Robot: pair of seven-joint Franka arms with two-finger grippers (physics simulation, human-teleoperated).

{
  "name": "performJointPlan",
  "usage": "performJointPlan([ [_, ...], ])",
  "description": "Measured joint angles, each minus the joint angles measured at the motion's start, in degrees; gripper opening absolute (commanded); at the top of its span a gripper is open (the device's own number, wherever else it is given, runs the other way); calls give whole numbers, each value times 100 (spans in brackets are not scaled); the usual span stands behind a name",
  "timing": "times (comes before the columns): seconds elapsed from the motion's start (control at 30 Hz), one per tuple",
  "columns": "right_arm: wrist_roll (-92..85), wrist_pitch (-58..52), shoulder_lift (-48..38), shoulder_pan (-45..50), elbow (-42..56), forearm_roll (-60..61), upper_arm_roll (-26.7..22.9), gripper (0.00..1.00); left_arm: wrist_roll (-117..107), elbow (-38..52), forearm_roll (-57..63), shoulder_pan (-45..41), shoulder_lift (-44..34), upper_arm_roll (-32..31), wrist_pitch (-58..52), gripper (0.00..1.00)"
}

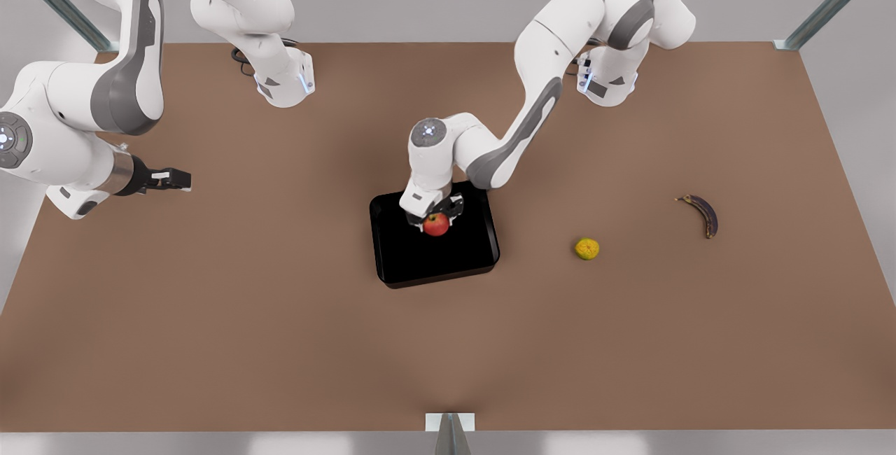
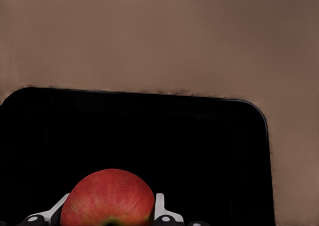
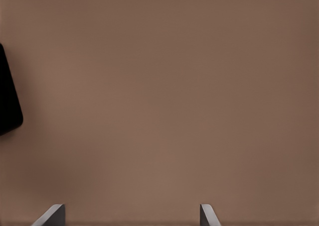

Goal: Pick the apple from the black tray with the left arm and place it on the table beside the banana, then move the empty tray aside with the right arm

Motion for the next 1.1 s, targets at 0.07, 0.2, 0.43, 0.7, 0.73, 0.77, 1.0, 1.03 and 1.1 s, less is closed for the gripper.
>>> performJointPlan([
  [0.07, 0, 0, 6, 0, 0, -3, 0, 100, 105, -344, -80, 271, -524, 2, -318, 71],
  [0.2, 11, 4, 121, -5, 117, -7, 203, 100, 481, -959, -161, 957, -1158, 10, -695, 72],
  [0.43, 251, -616, 141, 1170, 701, 278, 556, 100, 1772, -1754, -193, 2728, -1191, 13, -508, 72],
  [0.7, 1409, 46, 575, 1100, -883, 1199, 996, 100, 3313, -2895, -159, 3379, -1166, 34, 401, 72],
  [0.73, 1580, 221, 731, 1096, -917, 1260, 1043, 100, 3481, -2995, -145, 3449, -1169, 48, 530, 72],
  [0.77, 1768, 400, 849, 1160, -928, 1322, 1098, 100, 3651, -3047, -134, 3557, -1173, 61, 640, 72],
  [1.0, 2865, 1429, 1147, 1401, -940, 1395, 1178, 100, 4622, -3405, -89, 3688, -1166, 274, 1236, 72],
  [1.03, 2985, 1555, 1149, 1429, -946, 1262, 1180, 100, 4734, -3437, -82, 3689, -1157, 314, 1292, 72],
  [1.1, 3162, 1775, 1142, 1410, -955, 1057, 1161, 100, 4939, -3482, -1, 3695, -1151, 386, 1381, 72],
])
